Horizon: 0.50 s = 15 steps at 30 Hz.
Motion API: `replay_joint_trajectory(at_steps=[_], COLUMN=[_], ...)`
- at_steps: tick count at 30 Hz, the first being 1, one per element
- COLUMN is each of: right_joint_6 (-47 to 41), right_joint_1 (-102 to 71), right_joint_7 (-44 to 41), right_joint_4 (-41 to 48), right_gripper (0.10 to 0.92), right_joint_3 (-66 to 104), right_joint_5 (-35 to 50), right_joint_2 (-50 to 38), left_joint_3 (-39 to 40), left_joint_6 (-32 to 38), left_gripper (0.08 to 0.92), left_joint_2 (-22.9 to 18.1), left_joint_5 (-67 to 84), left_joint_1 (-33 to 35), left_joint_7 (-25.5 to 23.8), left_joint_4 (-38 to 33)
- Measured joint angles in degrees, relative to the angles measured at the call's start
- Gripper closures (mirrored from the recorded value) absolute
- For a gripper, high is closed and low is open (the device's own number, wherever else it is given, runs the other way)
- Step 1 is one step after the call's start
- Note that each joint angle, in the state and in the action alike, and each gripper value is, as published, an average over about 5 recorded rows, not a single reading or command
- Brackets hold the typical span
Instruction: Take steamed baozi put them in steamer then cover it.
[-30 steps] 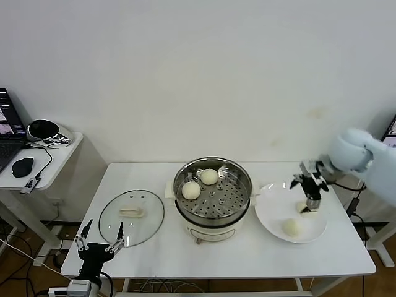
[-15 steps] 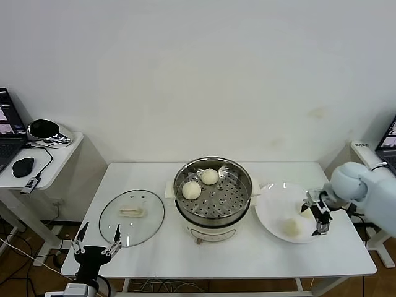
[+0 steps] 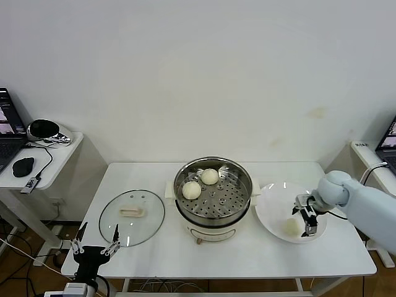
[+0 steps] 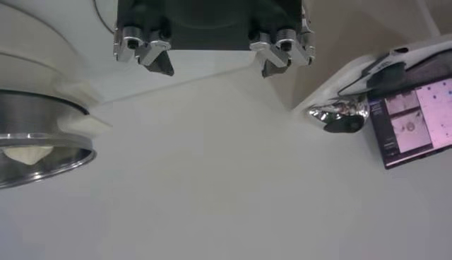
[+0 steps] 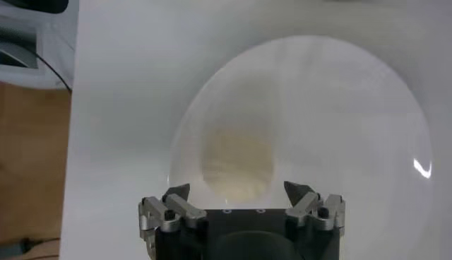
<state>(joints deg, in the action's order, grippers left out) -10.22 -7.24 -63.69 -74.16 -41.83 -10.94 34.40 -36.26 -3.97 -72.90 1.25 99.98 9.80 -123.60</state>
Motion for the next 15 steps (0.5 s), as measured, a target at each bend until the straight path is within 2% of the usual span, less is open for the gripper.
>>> replay_joint_trajectory(at_steps=[7,15], right_joint_6=[-0.4,-0.9], right_joint_1=[-0.6,-0.9], right_joint_7=[0.5,0.1], right_joint_4=[1.7,2.3], right_gripper=[0.238,0.423], right_joint_3=[0.5,0.8], right_joint_5=[-0.5,-1.2], right_joint_2=[2.3,2.9], left_joint_3=[0.0,0.0], left_joint_6=[0.0,0.0], left_gripper=[0.177,0.177], left_joint_2=[0.0,-0.1], left_joint_5=[0.0,0.1], left_joint_1=[-0.1,-0.2], left_joint_7=[0.0,0.0], left_joint_4=[0.2,0.5])
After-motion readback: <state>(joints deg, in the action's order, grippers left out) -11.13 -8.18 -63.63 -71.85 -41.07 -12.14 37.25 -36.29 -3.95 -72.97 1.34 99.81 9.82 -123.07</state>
